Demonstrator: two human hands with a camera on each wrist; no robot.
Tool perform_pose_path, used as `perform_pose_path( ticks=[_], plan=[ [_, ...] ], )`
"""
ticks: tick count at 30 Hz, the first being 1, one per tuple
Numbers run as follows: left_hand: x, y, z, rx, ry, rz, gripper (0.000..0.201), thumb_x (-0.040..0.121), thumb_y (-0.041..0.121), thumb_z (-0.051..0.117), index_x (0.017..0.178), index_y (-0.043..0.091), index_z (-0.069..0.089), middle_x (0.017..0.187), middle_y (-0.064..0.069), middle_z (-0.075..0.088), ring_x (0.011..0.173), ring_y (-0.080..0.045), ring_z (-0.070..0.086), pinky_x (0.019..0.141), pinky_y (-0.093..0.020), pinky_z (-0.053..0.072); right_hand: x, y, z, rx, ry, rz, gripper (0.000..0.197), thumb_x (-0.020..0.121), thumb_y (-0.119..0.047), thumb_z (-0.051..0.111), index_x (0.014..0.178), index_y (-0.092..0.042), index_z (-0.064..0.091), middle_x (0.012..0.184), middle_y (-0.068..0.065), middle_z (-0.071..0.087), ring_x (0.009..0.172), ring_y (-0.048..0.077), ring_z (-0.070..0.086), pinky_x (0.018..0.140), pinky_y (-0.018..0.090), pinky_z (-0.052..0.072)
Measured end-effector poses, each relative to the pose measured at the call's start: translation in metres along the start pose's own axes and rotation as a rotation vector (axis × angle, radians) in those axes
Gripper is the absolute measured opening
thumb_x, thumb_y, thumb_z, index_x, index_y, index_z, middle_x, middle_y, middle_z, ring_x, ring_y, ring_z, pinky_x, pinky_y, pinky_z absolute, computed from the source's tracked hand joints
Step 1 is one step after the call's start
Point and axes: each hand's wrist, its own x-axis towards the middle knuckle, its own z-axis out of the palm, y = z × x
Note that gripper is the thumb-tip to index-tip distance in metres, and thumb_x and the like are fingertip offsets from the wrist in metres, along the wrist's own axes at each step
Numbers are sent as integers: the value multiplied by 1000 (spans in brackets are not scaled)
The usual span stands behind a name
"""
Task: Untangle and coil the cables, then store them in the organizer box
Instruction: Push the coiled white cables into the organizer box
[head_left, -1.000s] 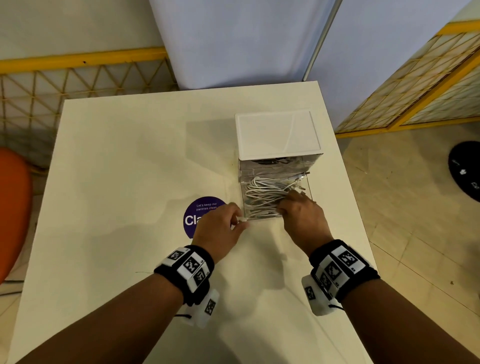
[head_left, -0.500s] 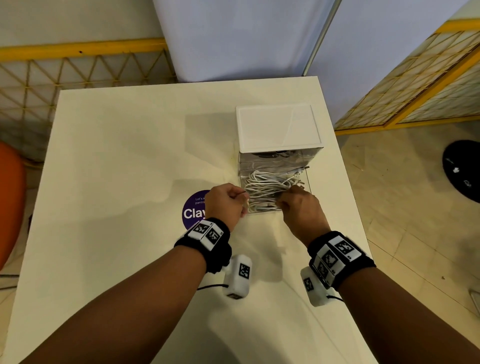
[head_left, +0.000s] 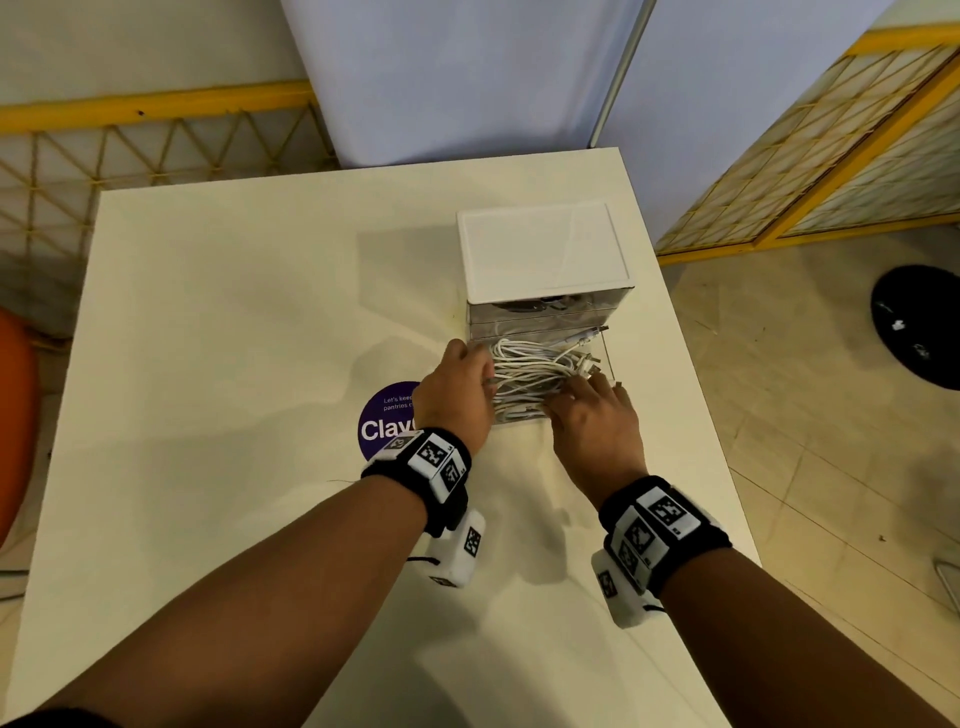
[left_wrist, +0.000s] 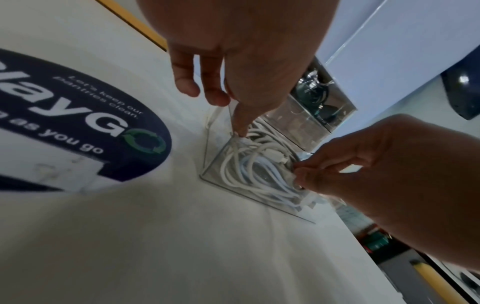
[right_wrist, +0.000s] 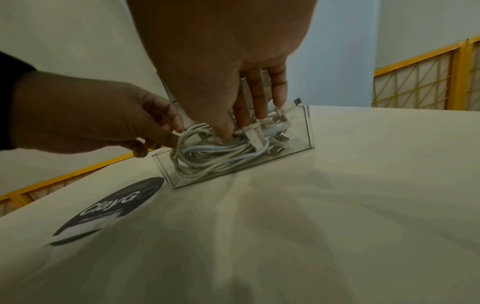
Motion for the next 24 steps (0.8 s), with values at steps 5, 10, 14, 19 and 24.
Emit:
perform_pose_path(
  ticks=[5,10,14,19,24],
  plan=[
    [-17,-1,4,-85,24,285,8,86,6,67,88,11,62,98,-4,57,70,-18,54,54,-32,46,-8,-10,-2,-99,32,22,13,81,-14,69,94,-11,72,98,10,67,88,35,58,74,42,43],
    [-31,-4,-5,-231,99,265,18,84,7,71,96,9,58,102,-6,55,75,-15,53,60,-31,51,-20,-18,-11,-57,84,51,45,82,-14,63,127,-9,60,122,14,61,104,35,56,79,45,45],
    [-8,-2,-33,-281,280,282,36,75,2,74,105,3,55,107,-10,51,90,-19,53,74,-25,50,-24,-18,-15,-48,44,23,66,74,-13,69,137,-9,50,133,19,52,117,38,50,90,50,46],
    [40,-1,-63,-158,223,261,76,65,32,85,129,15,47,134,-12,41,123,-30,43,100,-44,46,-19,-5,-5,-146,-154,24,88,77,-25,73,151,-14,28,139,17,48,117,36,51,94,49,46],
    [70,2,-70,17,-34,256,115,58,49,90,152,25,28,161,-8,14,148,-30,15,113,-50,27,-15,2,-10,-179,-92,56,79,75,-27,77,141,-5,40,121,16,56,107,35,53,89,47,46]
  ],
)
